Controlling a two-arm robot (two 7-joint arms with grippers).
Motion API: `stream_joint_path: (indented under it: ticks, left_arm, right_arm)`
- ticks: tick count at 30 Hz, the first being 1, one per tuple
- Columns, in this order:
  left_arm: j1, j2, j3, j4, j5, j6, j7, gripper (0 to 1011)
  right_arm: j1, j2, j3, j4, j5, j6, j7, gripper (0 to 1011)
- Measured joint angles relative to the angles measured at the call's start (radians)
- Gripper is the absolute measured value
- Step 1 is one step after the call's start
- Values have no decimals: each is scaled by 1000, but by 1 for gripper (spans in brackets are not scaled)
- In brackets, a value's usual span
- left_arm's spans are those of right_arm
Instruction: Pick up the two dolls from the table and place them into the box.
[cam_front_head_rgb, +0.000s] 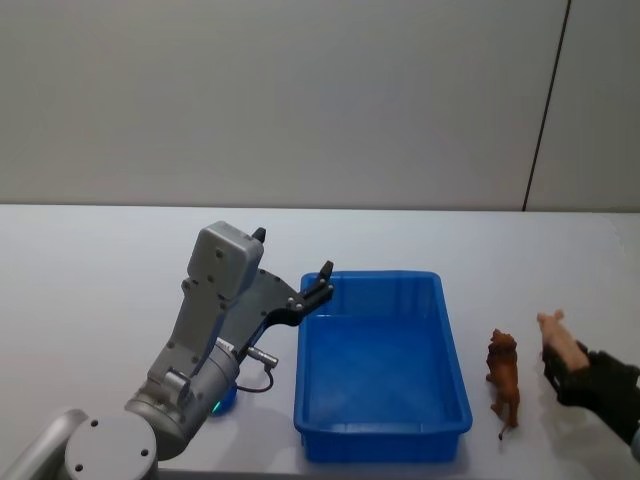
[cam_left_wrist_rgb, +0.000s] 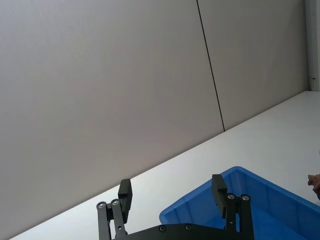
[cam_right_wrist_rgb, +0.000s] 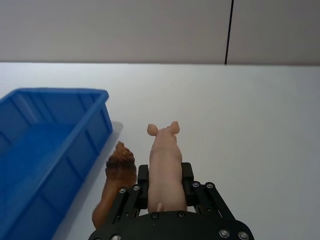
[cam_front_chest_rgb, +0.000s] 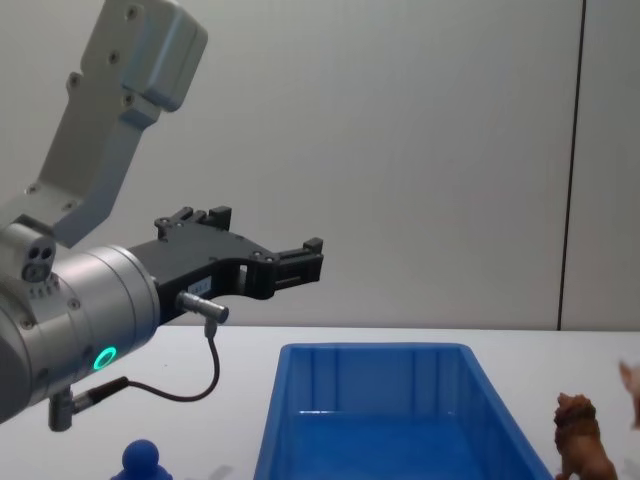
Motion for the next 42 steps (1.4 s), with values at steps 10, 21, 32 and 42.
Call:
stream_joint_path:
  ticks: [10, 21, 32, 42]
  left_arm:
    - [0, 0, 0, 0, 0, 0, 0, 1002]
    - [0, 0, 0, 0, 0, 0, 0, 1001]
    - [0, 0, 0, 0, 0, 0, 0, 1002]
    - [0, 0, 0, 0, 0, 0, 0, 1002]
  right_arm:
    - [1, 1, -5, -87, -59, -52, 10, 373]
    - [50, -21, -30, -133, -118, -41, 101, 373]
    - [148, -85, -80, -91, -182, 42, 230, 372]
    - [221, -140, -118, -9, -227, 106, 306, 518]
